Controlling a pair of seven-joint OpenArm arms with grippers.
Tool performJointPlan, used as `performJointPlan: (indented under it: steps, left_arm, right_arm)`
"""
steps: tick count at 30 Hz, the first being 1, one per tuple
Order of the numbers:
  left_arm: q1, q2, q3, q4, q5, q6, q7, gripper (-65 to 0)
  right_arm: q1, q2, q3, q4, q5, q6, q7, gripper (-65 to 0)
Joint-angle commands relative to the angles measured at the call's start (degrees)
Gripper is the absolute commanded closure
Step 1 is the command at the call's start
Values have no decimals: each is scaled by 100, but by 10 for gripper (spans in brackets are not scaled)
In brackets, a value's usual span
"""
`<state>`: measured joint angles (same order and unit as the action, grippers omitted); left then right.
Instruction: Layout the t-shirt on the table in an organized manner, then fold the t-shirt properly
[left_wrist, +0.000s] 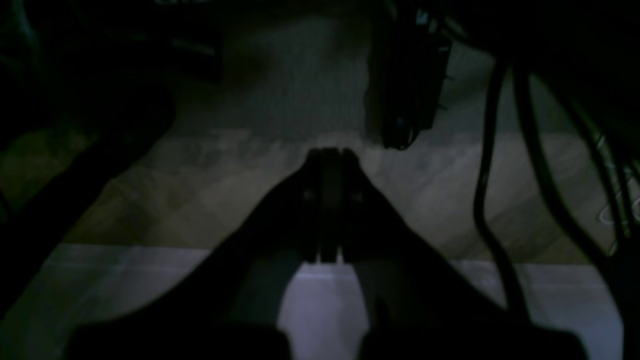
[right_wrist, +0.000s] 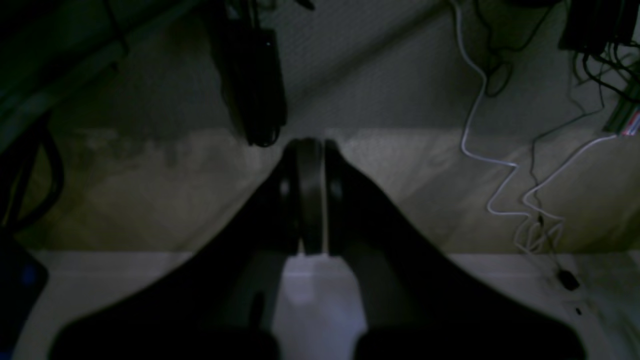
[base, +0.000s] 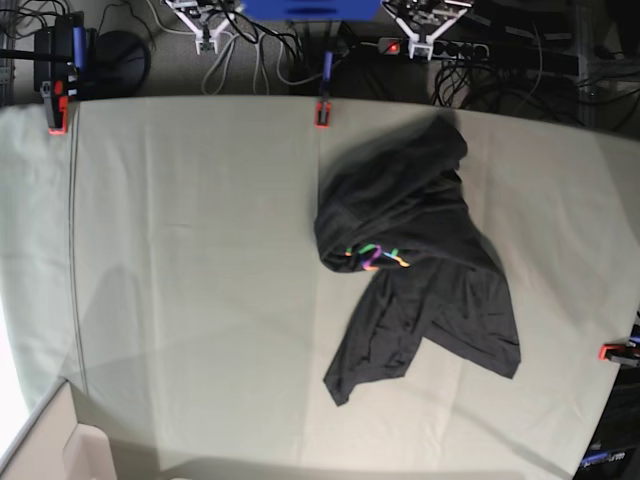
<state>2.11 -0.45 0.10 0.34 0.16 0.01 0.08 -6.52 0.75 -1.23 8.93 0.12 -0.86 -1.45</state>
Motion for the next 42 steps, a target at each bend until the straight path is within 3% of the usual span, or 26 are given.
performJointPlan:
  steps: [1, 13, 42]
  left_arm:
    - [22, -4, 3, -3, -12, 21, -3, -1]
    - [154, 40, 3, 586, -12, 21, 41, -1]
    - [251, -4, 12, 603, -12, 21, -3, -1]
  right_arm:
    - [-20, -27, -30, 8, 36, 91, -88, 0]
    - [6, -1, -57, 8, 36, 91, -149, 0]
    - [-3, 8, -83, 17, 36, 91, -105, 0]
